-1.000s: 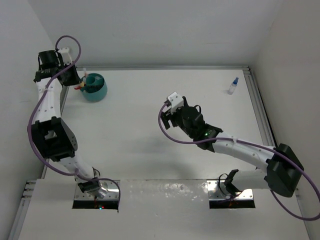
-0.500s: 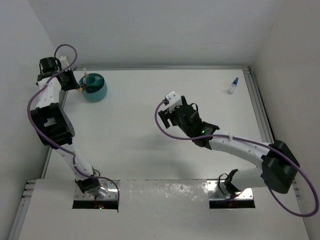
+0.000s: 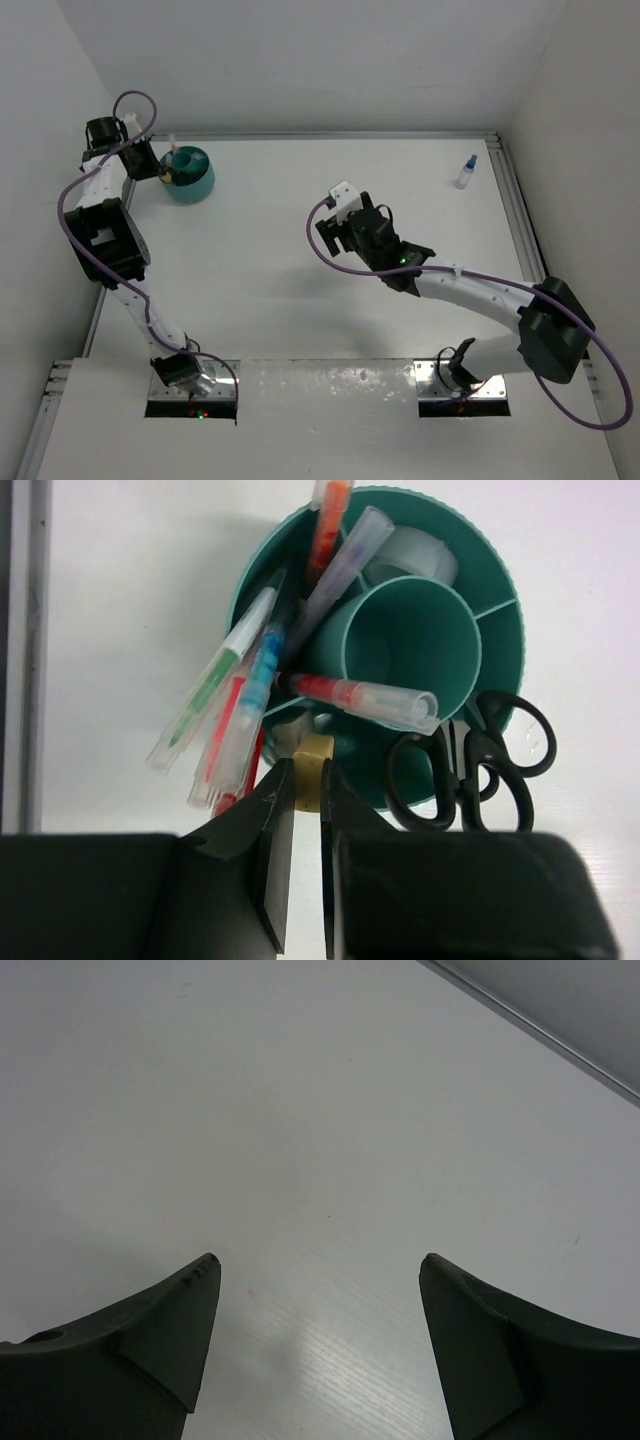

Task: Sort the stationery into containers
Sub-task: Place the stationery in the storage box.

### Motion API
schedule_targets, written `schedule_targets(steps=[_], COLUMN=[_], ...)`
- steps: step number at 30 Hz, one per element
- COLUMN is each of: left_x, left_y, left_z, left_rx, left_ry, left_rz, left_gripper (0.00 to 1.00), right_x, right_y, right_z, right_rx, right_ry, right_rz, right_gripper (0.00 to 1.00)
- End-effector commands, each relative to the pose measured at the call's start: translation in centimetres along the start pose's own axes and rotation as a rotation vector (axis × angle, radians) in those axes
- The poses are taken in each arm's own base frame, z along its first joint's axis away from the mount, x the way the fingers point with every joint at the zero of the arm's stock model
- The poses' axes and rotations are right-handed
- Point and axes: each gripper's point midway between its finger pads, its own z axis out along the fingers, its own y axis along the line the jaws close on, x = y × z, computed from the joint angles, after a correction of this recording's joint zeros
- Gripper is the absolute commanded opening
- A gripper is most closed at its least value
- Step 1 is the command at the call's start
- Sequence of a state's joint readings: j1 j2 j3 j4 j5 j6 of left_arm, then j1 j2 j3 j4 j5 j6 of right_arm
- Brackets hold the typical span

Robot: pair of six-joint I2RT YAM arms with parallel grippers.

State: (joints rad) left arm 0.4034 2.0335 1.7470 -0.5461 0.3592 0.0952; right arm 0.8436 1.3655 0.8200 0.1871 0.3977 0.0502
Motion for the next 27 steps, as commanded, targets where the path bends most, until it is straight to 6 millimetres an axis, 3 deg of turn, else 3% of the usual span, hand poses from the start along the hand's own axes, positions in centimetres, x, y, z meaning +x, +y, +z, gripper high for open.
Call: schedule_targets(steps=[1,7,12,13,16,18,22,24,25,27], left_x=[-2.2,-2.5,-1.3,-1.1,-1.0,-1.1,-1.9,-2.4,-2.7,-3.5], left_y=[-1.5,-1.8,-1.9,-1.9,-1.7,-1.4,-1.8,-2.1,-2.2,-2.5], left_z=[0.3,1.0,2.4,2.6,2.8,2.6,1.7,1.1,0.8,0.1], left_rx=[0.048,0.062,0.065,0.066,0.061,0.043,0.046,0.051,0.050,0.051], left_ry=[-0.067,-0.087,-0.055,-0.048,-0.039,-0.041,-0.061,-0.070,-0.076,-0.094], left_rz=[0.008,-0.013,-0.029,-0.037,-0.036,-0.031,-0.023,-0.020,-0.018,-0.024], left_gripper=[0.00,0.00,0.00,0.03,0.26,0.33,0.39,0.39,0.39,0.40], right_x=[-2.2,-2.2,-2.3,-2.4,-3.1,-2.6,-1.9,-0.6,0.5,2.2], right_y=[-0.7,-0.8,-0.8,-1.0,-1.5,-2.1,-4.9,-6.5,-8.5,-10.7], right_z=[0.1,0.2,0.1,0.1,-0.2,-0.1,0.2,0.0,0.2,-0.1], right_rx=[0.032,0.036,0.038,0.045,0.065,0.080,0.171,0.206,0.226,0.259], right_ry=[-0.041,-0.034,-0.029,-0.031,-0.036,0.008,0.074,0.079,0.088,0.092], right_rz=[0.035,0.033,0.033,0.033,0.056,0.081,0.235,0.392,0.467,0.591], right_gripper=[0.79,0.79,0.79,0.79,0.79,0.79,0.78,0.72,0.69,0.68])
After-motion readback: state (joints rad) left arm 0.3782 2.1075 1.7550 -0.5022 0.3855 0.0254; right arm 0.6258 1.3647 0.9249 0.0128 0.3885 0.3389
